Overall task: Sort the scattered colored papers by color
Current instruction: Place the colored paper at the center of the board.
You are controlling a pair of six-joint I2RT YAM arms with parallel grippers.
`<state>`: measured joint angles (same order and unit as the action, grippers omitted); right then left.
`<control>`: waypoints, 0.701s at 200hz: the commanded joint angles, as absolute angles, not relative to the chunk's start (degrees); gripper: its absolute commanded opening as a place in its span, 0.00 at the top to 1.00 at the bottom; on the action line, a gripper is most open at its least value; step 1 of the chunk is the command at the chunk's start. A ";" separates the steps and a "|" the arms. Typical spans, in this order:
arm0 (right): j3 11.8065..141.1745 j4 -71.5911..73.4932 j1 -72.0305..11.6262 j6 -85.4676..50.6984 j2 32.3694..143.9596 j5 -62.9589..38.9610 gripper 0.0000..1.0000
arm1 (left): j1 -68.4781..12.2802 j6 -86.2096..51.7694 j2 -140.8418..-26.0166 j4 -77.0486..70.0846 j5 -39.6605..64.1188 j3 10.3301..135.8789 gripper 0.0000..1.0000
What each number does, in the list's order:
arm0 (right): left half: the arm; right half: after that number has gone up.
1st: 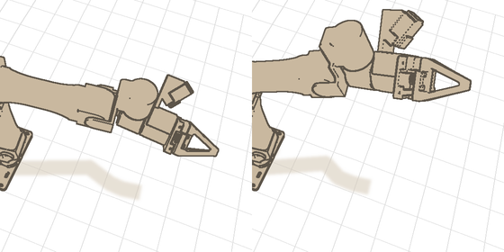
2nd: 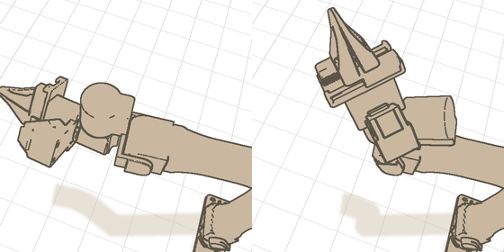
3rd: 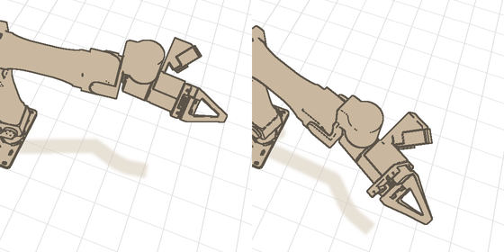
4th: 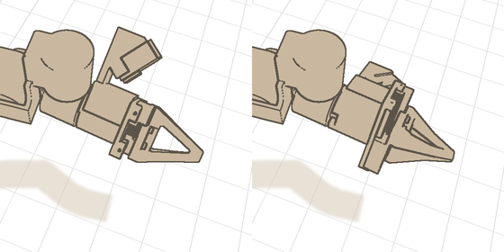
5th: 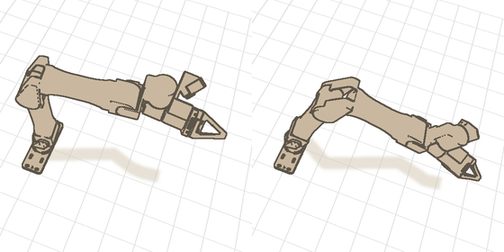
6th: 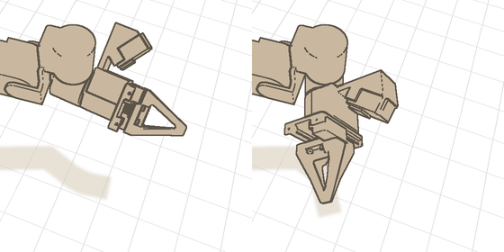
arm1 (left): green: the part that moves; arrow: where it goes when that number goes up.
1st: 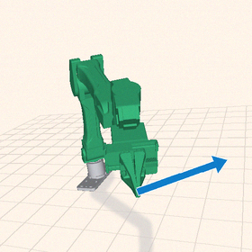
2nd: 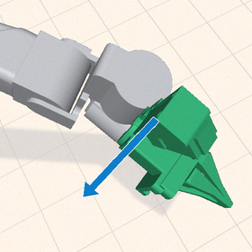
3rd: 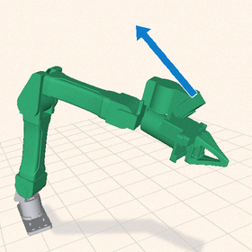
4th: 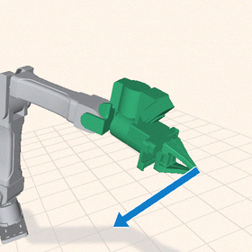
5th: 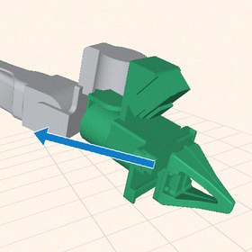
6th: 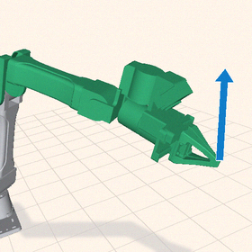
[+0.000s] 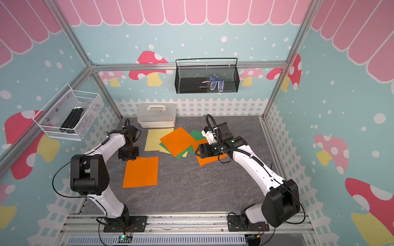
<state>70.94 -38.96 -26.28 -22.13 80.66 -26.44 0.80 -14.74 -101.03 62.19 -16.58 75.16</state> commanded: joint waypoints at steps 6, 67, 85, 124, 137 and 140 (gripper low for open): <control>70.14 -38.88 -26.10 -21.29 81.51 -26.54 0.22 | -0.33 -14.39 -100.38 63.80 -20.27 76.55 0.69; 70.36 -38.22 -26.10 -21.94 82.70 -25.57 0.22 | -5.27 -15.79 -97.71 62.87 -18.65 80.26 0.68; 71.28 -37.66 -26.10 -22.67 83.95 -24.79 0.21 | -8.41 -17.33 -95.06 59.63 -12.68 80.87 0.68; 74.36 -34.76 -26.03 -26.42 88.56 -22.98 0.21 | -14.73 -24.90 -88.45 40.45 2.05 74.52 0.66; 75.09 -33.02 -25.93 -28.39 90.62 -23.41 0.21 | -16.38 -26.47 -89.59 34.73 6.07 73.82 0.64; 75.21 -32.57 -25.87 -28.98 91.06 -23.46 0.21 | -16.74 -26.84 -90.28 34.13 6.57 74.11 0.64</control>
